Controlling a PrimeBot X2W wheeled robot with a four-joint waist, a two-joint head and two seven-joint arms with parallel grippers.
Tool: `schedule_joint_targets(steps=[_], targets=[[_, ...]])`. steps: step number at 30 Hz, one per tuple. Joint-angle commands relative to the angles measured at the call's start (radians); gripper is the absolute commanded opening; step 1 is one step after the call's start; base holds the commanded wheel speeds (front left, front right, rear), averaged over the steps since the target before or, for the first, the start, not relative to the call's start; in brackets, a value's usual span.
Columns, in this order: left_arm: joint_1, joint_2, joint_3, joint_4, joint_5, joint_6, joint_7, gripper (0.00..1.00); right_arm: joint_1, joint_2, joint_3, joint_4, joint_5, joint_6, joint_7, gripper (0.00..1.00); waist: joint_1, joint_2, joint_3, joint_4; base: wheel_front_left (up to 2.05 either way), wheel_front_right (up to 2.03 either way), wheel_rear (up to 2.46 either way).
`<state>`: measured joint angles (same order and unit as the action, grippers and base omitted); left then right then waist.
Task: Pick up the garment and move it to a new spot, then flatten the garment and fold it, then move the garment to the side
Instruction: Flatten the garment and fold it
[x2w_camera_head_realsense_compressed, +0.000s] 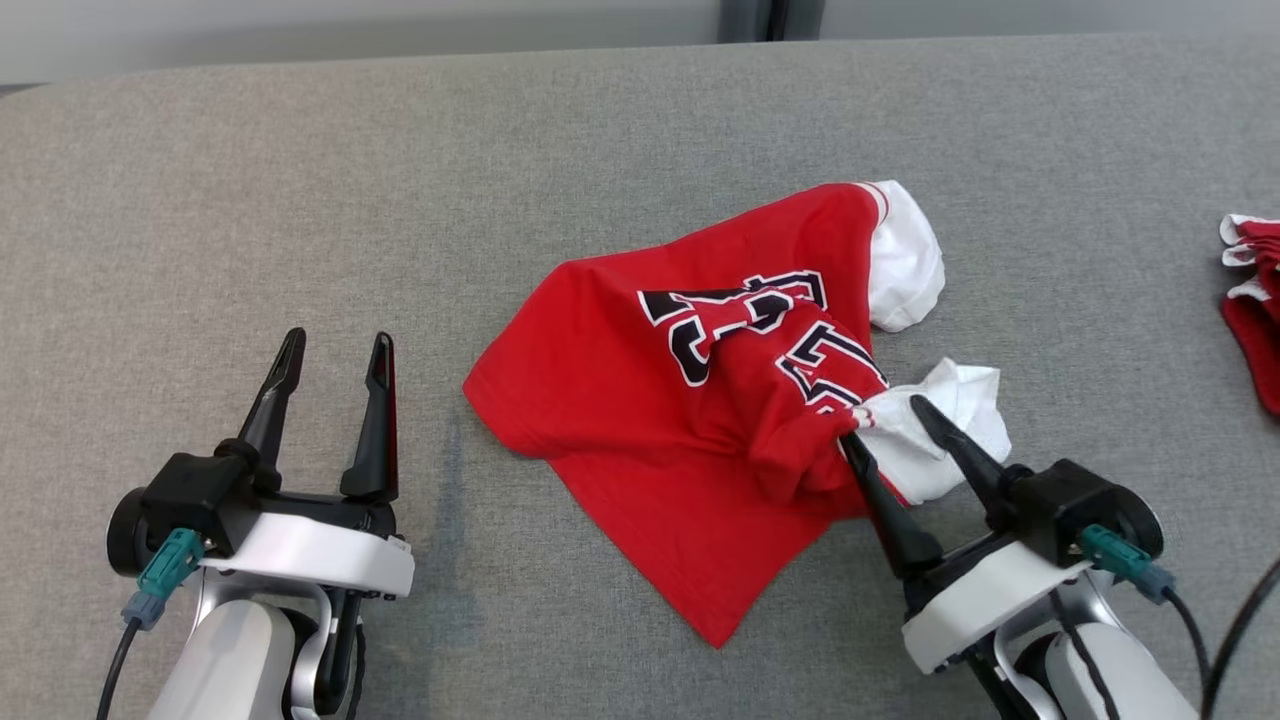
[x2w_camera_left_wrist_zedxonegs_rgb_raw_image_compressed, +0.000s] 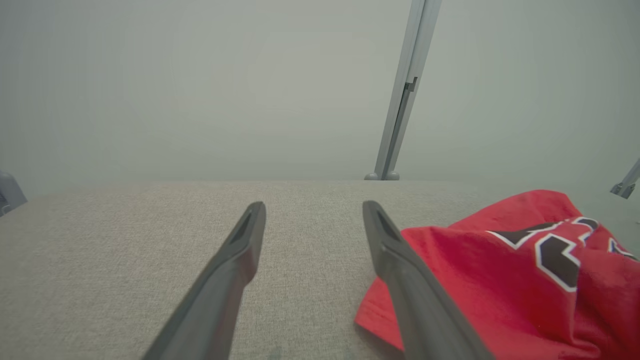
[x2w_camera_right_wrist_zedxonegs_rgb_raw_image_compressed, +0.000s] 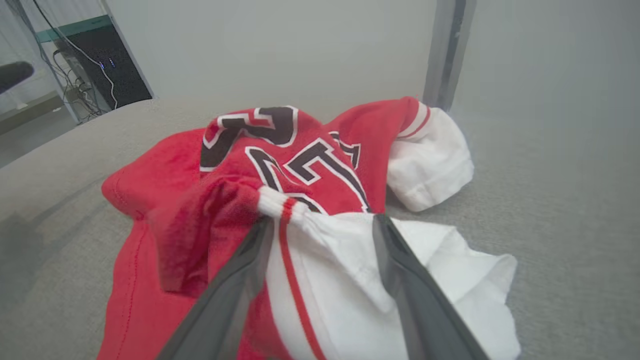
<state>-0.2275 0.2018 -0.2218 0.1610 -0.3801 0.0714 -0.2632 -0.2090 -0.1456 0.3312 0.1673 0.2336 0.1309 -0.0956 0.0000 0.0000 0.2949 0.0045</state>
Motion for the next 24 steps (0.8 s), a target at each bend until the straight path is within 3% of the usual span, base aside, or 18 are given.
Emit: schedule_joint_targets(steps=[1,9,24], targets=[[0.012,0.005,0.004,-0.002,-0.002,0.003,0.0,1.0,0.009,0.0,-0.008,-0.01,0.006,0.0,-0.012,1.0,0.0,0.0,-0.007,-0.004,0.0,0.0,0.0],[0.043,0.016,0.011,-0.012,-0.008,0.021,0.002,1.0,0.03,0.018,-0.124,-0.076,0.033,0.0,-0.061,1.0,0.0,0.0,-0.051,-0.022,0.0,0.0,0.0],[0.174,0.032,0.026,-0.066,-0.013,0.071,0.007,1.0,0.179,0.019,-0.319,-0.168,-0.001,0.0,-0.007,1.0,0.0,0.0,-0.165,-0.044,0.0,0.0,0.0]])
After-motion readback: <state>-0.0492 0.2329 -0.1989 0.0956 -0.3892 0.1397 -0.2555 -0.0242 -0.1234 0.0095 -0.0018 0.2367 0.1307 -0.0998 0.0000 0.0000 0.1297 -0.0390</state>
